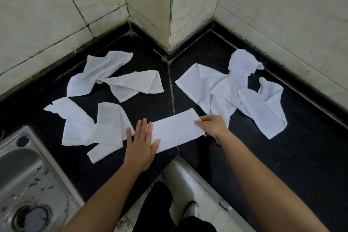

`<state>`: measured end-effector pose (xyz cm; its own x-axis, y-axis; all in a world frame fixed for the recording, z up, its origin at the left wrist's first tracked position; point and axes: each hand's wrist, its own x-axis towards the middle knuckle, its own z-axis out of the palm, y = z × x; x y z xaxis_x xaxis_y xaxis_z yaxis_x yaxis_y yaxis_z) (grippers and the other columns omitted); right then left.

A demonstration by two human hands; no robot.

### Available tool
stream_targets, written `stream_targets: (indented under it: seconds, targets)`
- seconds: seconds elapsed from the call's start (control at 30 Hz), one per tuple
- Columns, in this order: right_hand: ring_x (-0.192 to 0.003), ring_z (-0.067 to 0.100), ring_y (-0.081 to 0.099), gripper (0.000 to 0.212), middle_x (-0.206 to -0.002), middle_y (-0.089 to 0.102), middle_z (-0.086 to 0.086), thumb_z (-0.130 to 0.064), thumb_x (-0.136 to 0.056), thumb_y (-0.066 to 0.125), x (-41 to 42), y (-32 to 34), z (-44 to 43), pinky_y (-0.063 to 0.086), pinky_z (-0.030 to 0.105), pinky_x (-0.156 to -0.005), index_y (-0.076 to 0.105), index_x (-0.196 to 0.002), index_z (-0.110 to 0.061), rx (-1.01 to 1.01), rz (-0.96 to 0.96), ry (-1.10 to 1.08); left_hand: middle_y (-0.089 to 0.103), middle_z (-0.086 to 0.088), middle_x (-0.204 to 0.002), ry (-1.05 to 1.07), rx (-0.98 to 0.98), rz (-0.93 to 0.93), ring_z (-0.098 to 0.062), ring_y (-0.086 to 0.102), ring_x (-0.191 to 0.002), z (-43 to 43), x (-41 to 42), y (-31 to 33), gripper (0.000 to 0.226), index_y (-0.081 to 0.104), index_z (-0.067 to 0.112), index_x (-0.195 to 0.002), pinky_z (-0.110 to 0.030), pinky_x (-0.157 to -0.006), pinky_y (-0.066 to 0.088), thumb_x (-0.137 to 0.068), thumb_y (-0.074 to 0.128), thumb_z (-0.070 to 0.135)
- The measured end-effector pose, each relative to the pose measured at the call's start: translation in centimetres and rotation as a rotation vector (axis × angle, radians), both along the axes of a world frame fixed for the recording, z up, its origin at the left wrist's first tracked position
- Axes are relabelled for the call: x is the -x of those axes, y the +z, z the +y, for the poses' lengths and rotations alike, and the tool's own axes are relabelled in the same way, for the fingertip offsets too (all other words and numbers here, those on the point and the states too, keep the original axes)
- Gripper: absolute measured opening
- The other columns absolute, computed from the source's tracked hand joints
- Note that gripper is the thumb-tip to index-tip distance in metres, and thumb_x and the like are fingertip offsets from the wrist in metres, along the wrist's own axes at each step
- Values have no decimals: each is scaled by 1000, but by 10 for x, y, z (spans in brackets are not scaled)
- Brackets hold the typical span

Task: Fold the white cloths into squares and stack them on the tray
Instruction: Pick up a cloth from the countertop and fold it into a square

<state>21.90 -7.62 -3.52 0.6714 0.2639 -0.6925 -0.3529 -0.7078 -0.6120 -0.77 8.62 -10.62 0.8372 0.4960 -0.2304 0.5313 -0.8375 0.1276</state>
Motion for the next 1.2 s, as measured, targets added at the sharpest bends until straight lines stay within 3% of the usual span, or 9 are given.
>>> stream_targets:
  seconds: [0.13,0.23,0.33,0.47,0.6,0.77,0.9,1.07,1.2]
  targets:
    - [-69,28,72,5,-79,76,-3,-28,-81,75,2,14,-2,61,40,-71,75,-85,-25,-28,-136,38,8,-12,-165,17,6,-20,-26,4,-153,-5,-8,-2,73,13,12,-157,-59,-120,8,-100,5,57]
    - [-68,9,62,6,-75,67,-11,-27,-88,69,19,27,8,50,23,-69,73,-91,-30,-27,-336,175,-7,-8,-166,20,76,-95,-21,-11,-152,0,-1,0,75,4,14,-158,-52,-122,-2,-99,0,60]
    - [-68,5,56,12,-78,62,-9,-27,-90,66,46,31,23,41,13,-65,72,-100,-28,-59,-528,372,1,-12,-165,127,76,-155,-24,-3,-153,15,18,6,69,12,12,-157,-50,-123,6,-101,11,53]
    - [-81,23,64,26,-101,62,2,-29,-94,59,88,19,49,52,34,-74,68,-117,-19,-42,-640,666,14,-16,-163,237,33,-99,-29,7,-152,37,60,5,68,23,9,-155,-50,-123,7,-102,10,49]
    - [-87,30,65,30,-112,58,4,-33,-101,45,125,7,76,53,38,-73,62,-120,-17,37,-652,909,19,-14,-163,163,19,-91,-27,11,-151,50,77,7,62,29,11,-153,-44,-122,5,-101,19,42]
    - [-88,31,63,29,-110,55,7,-35,-102,44,146,-5,96,54,42,-79,62,-113,-14,83,-595,979,21,-13,-162,146,44,-61,-28,14,-151,55,77,10,63,29,12,-153,-49,-121,14,-99,21,42]
    - [-102,29,62,43,-122,57,8,-45,-101,47,139,1,89,52,40,-87,63,-126,-15,39,-579,984,19,-13,-163,149,52,-49,-27,11,-151,54,78,12,65,30,11,-153,-48,-122,12,-98,19,43]
    - [-82,25,63,31,-104,63,4,-32,-94,51,103,-11,43,57,40,-63,72,-109,-13,-38,-1059,873,28,-14,-160,81,15,-148,-28,19,-150,37,65,27,58,39,8,-148,-53,-119,20,-100,31,40]
    - [-131,30,48,52,-151,44,12,-37,-101,45,94,-29,32,47,45,-102,48,-144,-9,15,-1131,1189,16,-9,-164,-81,12,-135,-23,11,-152,25,51,28,63,30,8,-153,-49,-121,14,-102,28,46]
